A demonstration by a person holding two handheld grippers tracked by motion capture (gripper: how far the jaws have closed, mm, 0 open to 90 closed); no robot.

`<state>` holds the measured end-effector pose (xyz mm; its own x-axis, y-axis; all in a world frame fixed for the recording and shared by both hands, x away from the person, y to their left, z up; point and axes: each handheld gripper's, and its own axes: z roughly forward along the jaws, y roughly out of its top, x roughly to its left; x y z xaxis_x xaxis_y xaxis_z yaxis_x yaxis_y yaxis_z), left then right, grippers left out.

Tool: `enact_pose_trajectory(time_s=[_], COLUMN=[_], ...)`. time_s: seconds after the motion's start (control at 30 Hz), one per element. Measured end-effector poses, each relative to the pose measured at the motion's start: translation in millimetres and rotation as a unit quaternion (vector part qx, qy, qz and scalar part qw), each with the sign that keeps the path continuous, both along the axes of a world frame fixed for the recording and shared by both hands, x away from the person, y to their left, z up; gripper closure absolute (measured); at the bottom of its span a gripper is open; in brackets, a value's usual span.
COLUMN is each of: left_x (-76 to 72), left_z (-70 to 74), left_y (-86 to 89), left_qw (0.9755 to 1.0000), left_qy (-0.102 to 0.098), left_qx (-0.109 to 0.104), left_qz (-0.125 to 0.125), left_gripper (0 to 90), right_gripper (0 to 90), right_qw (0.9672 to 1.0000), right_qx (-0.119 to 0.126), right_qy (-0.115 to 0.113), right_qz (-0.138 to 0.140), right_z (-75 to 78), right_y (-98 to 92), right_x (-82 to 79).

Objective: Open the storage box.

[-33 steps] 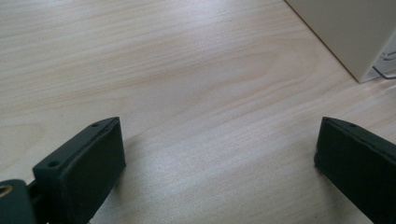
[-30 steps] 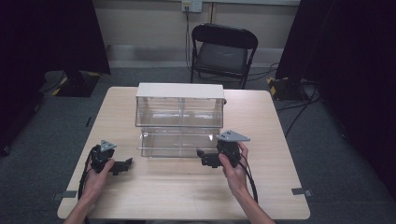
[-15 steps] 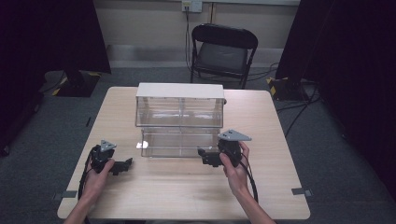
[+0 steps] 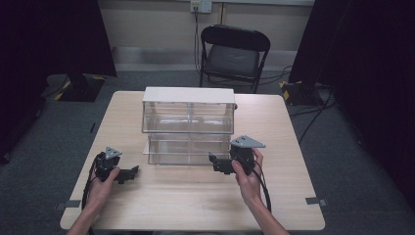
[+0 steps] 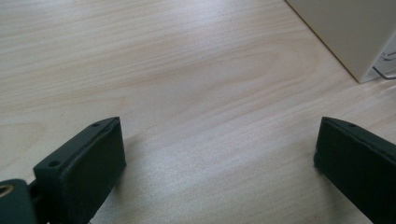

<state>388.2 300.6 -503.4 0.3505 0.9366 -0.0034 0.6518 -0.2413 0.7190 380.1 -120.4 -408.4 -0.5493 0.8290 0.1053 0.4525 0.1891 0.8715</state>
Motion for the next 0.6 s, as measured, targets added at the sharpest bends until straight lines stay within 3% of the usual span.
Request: enact_pose_trajectory(time_s=[0.6], left_x=[0.0], left_z=[0.0], left_y=[0.0], left_qw=[1.0], left_qy=[0.0], left_qx=[0.0], left_qz=[0.0], left_gripper=[1.6], right_gripper=[8.4], right_qw=[0.9999], right_qx=[0.009], right_qy=[-0.012], right_qz=[0.004], right_z=[7.8], right_y=[-0.9], right_x=[5.4])
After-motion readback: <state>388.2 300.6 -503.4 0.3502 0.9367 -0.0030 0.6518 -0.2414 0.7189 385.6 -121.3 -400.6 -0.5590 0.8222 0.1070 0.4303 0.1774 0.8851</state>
